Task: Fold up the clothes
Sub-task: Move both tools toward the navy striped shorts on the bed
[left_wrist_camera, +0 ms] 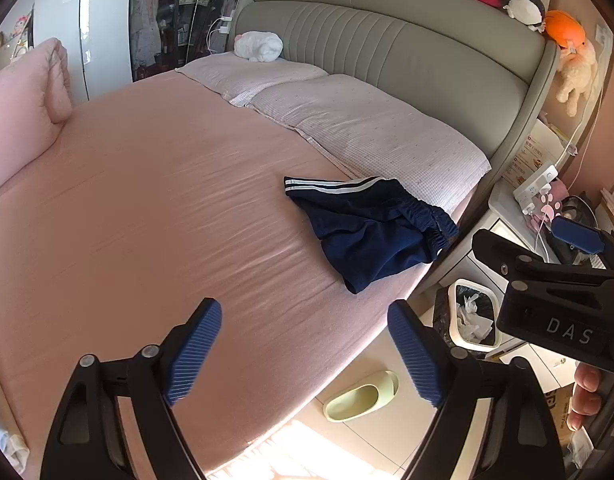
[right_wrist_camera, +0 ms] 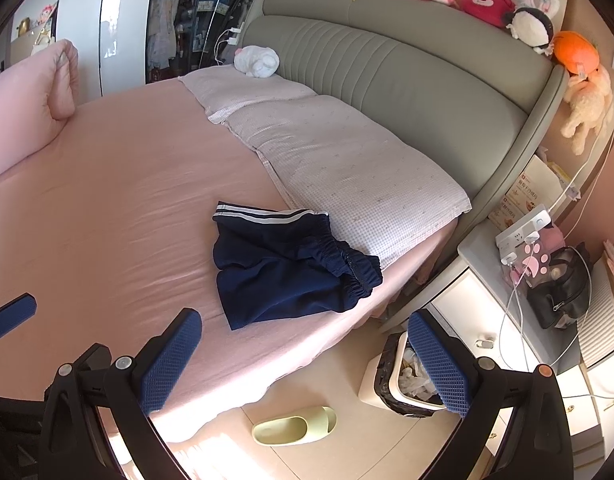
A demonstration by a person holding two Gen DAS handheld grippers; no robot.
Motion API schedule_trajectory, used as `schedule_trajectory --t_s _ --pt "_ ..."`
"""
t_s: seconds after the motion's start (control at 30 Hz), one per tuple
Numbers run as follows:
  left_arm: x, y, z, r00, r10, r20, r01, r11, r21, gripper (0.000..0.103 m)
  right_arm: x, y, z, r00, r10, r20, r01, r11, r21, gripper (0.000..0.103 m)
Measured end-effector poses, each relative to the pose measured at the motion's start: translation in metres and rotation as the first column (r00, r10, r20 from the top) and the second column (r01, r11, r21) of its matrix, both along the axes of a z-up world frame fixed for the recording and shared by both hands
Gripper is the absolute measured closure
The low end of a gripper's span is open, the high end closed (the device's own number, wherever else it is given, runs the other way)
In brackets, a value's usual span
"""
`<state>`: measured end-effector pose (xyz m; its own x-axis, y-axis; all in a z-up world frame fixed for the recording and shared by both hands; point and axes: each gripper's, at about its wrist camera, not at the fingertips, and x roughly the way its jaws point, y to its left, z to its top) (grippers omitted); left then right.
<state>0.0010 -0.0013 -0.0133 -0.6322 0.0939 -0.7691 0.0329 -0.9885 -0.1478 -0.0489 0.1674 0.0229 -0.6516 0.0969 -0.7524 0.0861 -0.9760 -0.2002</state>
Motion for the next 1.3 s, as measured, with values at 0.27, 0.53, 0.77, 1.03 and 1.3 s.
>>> schedule_trajectory --t_s 0.27,0.53,0.77,1.03,1.3 --pt "-0.004 0.014 -0.013 0.998 -0.052 -0.031 0.05 0.997 -0.064 0.036 -0.01 0.015 -0.013 0.998 -0.025 0.055 0.031 0.994 -0.108 0.0" --pt "-0.018 0.022 -0.022 0.996 -0.089 -0.017 0.088 0.993 -0.074 0.036 -0.023 0.023 -0.032 0.994 -0.029 0.103 0.043 0.99 -0.131 0.0" --pt "-0.029 0.028 -0.038 0.993 -0.117 0.008 0.117 0.987 -0.109 0.036 -0.031 0.019 -0.048 0.995 -0.028 0.098 0.032 0.999 -0.04 0.0" --pt "-0.044 0.036 -0.045 0.982 -0.188 0.012 0.188 0.979 -0.073 0.036 -0.045 0.021 -0.059 0.99 -0.013 0.14 0.023 0.997 -0.073 0.0" --pt "-0.066 0.038 -0.064 0.974 -0.212 0.075 0.213 0.977 0.002 0.028 -0.056 0.025 -0.061 0.99 -0.028 0.14 0.035 0.998 -0.046 0.0"
